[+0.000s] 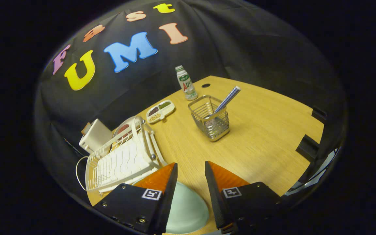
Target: Take the plate from the dish rack, then take the spoon from the basket and place it into the plate.
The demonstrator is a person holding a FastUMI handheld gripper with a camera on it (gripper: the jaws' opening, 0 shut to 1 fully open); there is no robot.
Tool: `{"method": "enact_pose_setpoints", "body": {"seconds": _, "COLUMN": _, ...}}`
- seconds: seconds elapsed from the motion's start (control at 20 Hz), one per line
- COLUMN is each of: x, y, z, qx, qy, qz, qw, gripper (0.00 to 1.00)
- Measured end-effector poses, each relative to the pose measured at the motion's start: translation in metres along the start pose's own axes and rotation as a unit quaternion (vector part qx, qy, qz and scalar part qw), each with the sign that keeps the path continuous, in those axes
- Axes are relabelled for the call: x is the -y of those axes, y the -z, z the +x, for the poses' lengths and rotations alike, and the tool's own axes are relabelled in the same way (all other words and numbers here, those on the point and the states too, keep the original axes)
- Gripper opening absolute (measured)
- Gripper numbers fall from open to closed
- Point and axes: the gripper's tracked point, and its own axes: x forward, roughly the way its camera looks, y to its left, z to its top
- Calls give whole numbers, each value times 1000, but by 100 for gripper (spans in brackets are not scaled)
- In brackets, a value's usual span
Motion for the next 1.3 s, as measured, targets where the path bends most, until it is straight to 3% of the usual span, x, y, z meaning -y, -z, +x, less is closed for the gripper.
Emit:
{"method": "enact_pose_setpoints", "body": {"seconds": 0.25, "x": 28, "y": -52, "z": 21, "qx": 55, "qy": 50, "qz": 59, "qw": 995, "gripper": 53}}
{"method": "enact_pose_setpoints", "body": {"seconds": 0.65, "x": 64, "y": -95, "z": 57, "qx": 93, "qy": 109, "qz": 119, "qw": 983, "gripper": 53}}
{"method": "enact_pose_setpoints", "body": {"seconds": 1.0, "x": 70, "y": -104, "z": 92, "qx": 89, "qy": 106, "qz": 148, "qw": 979, "gripper": 54}}
{"method": "enact_pose_setpoints", "body": {"seconds": 1.15, "x": 72, "y": -104, "z": 98, "qx": 84, "qy": 106, "qz": 149, "qw": 979, "gripper": 32}}
{"method": "enact_pose_setpoints", "body": {"seconds": 1.2, "x": 65, "y": -112, "z": 92, "qx": 94, "qy": 83, "qz": 154, "qw": 980, "gripper": 32}}
{"method": "enact_pose_setpoints", "body": {"seconds": 1.25, "x": 60, "y": -113, "z": 101, "qx": 97, "qy": 82, "qz": 150, "qw": 981, "gripper": 17}}
{"method": "enact_pose_setpoints", "body": {"seconds": 1.3, "x": 59, "y": -111, "z": 93, "qx": 92, "qy": 87, "qz": 139, "qw": 982, "gripper": 16}}
